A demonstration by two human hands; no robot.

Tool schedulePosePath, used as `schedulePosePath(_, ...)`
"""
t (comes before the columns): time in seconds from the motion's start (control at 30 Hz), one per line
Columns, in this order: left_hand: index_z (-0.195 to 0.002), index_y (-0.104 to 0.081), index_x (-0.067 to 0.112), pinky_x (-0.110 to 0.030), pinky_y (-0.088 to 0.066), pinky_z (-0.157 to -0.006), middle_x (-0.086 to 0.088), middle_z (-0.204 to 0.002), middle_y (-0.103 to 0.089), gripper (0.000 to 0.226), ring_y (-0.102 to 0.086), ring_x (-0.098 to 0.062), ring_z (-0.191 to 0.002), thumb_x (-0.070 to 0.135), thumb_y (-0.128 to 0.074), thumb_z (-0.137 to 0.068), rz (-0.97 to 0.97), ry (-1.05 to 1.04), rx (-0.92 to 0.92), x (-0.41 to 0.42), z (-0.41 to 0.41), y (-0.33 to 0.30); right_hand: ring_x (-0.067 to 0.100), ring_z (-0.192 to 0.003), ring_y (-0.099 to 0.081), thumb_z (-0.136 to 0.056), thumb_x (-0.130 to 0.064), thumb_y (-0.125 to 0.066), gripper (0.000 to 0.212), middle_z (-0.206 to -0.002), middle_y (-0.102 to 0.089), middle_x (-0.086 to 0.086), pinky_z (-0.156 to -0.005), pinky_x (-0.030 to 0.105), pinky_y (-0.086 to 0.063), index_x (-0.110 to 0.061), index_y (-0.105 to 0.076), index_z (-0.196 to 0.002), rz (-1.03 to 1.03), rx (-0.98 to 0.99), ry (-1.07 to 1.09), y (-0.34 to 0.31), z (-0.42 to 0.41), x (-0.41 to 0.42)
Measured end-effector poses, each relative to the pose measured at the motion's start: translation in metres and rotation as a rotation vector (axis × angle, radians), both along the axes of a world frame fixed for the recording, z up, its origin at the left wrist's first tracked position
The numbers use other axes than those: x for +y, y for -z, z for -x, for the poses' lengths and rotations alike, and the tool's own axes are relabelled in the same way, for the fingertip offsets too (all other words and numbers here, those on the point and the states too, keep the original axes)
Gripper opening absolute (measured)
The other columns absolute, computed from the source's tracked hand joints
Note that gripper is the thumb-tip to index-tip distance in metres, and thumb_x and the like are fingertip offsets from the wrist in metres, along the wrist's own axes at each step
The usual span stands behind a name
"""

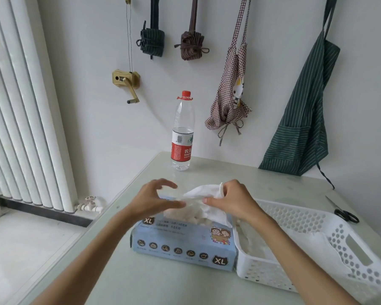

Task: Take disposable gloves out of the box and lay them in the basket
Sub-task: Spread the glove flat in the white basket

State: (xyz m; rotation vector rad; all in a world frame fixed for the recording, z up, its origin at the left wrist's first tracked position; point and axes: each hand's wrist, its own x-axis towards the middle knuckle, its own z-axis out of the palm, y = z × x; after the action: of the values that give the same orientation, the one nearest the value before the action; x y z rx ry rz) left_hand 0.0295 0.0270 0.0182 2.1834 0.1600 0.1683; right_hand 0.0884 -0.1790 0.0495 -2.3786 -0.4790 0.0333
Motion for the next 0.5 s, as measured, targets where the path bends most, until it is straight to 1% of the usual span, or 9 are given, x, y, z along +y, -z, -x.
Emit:
schedulePosePath(0.07, -0.096, -0.065, 0.034, -0.027, -0.040, -0.085, 0.021, -0.104, -0.060, 0.026, -0.052, -0.005, -0.101, 0.046, -0.074, -0.075, -0.244, 0.014, -0.241, -0.012, 0.008, 0.001, 0.008, -0.057, -0.053, -0.078, -0.031, -0.078, 0.026, -0.061, -0.057, -0.007, -0.052, 0.020, -0.043, -0.013, -0.061, -0.068, -0.071, 0.095, -0.093, -0.009, -0.002, 0.001)
schedulePosePath(0.1, -0.095, -0.067, 0.036, -0.025, -0.038, -0.082, 0.024, -0.102, -0.062, 0.021, -0.051, -0.003, -0.096, 0.049, -0.070, -0.078, -0.440, 0.030, -0.305, -0.016, 0.010, 0.005, 0.012, -0.067, -0.063, -0.079, -0.029, -0.077, 0.019, -0.072, -0.067, -0.003, -0.062, 0.026, -0.052, -0.010, -0.071, -0.080, -0.095, 0.109, -0.126, -0.013, -0.004, 0.002)
schedulePosePath(0.13, -0.098, -0.069, 0.037, -0.023, -0.035, -0.080, 0.024, -0.105, -0.063, 0.021, -0.051, -0.003, -0.096, 0.051, -0.065, -0.082, -0.614, 0.056, -0.342, -0.018, 0.010, 0.011, 0.016, -0.075, -0.067, -0.080, -0.026, -0.076, 0.020, -0.081, -0.072, 0.002, -0.070, 0.030, -0.054, -0.008, -0.074, -0.089, -0.079, 0.074, -0.135, -0.017, -0.005, 0.003)
schedulePosePath(0.17, -0.102, -0.070, 0.038, -0.021, -0.031, -0.078, 0.023, -0.110, -0.063, 0.023, -0.051, -0.004, -0.099, 0.050, -0.062, -0.085, -0.728, 0.076, -0.355, -0.017, 0.008, 0.017, 0.017, -0.077, -0.068, -0.081, -0.023, -0.075, 0.021, -0.084, -0.073, 0.005, -0.070, 0.030, -0.052, -0.006, -0.075, -0.092, -0.058, 0.012, -0.126, -0.020, -0.007, 0.005)
schedulePosePath(0.23, -0.103, -0.071, 0.040, -0.020, -0.026, -0.074, 0.022, -0.115, -0.059, 0.021, -0.049, -0.007, -0.103, 0.048, -0.062, -0.086, -0.797, 0.101, -0.368, -0.013, 0.007, 0.022, 0.016, -0.074, -0.063, -0.080, -0.021, -0.075, 0.019, -0.082, -0.072, 0.005, -0.063, 0.026, -0.046, -0.005, -0.075, -0.091, -0.103, -0.105, -0.055, -0.024, -0.010, 0.004)
schedulePosePath(0.3, -0.092, -0.074, 0.041, -0.022, -0.027, -0.073, 0.016, -0.108, -0.058, 0.017, -0.050, -0.011, -0.096, 0.049, -0.064, -0.082, -0.836, 0.076, -0.424, -0.011, 0.007, 0.024, 0.014, -0.072, -0.062, -0.080, -0.021, -0.076, 0.018, -0.078, -0.071, 0.001, -0.063, 0.025, -0.045, -0.007, -0.076, -0.092, -0.174, -0.144, -0.005, -0.027, -0.014, 0.001)
schedulePosePath(0.37, -0.088, -0.075, 0.041, -0.024, -0.028, -0.071, 0.014, -0.100, -0.057, 0.034, -0.046, -0.010, -0.086, 0.060, -0.046, -0.083, -0.910, 0.060, -0.409, -0.009, 0.011, 0.026, 0.014, -0.071, -0.060, -0.080, -0.020, -0.076, 0.018, -0.077, -0.070, 0.001, -0.063, 0.025, -0.046, -0.006, -0.076, -0.092, -0.171, -0.147, 0.002, -0.026, -0.015, -0.001)
schedulePosePath(0.43, -0.101, -0.072, 0.040, -0.023, -0.024, -0.076, 0.014, -0.107, -0.053, 0.051, -0.039, -0.009, -0.091, 0.065, -0.030, -0.087, -0.891, 0.072, -0.309, -0.009, 0.014, 0.029, 0.017, -0.073, -0.062, -0.079, -0.019, -0.076, 0.016, -0.080, -0.073, 0.008, -0.067, 0.032, -0.051, -0.007, -0.076, -0.089, -0.251, -0.163, 0.045, -0.022, -0.015, -0.004)
schedulePosePath(0.5, -0.113, -0.066, 0.040, -0.022, -0.024, -0.081, 0.014, -0.118, -0.047, 0.043, -0.039, -0.011, -0.104, 0.061, -0.034, -0.092, -0.913, 0.097, -0.192, -0.010, 0.013, 0.026, 0.016, -0.068, -0.058, -0.080, -0.019, -0.075, 0.014, -0.078, -0.072, 0.010, -0.063, 0.030, -0.046, -0.006, -0.076, -0.085, -0.289, -0.180, 0.053, -0.018, -0.011, -0.004)
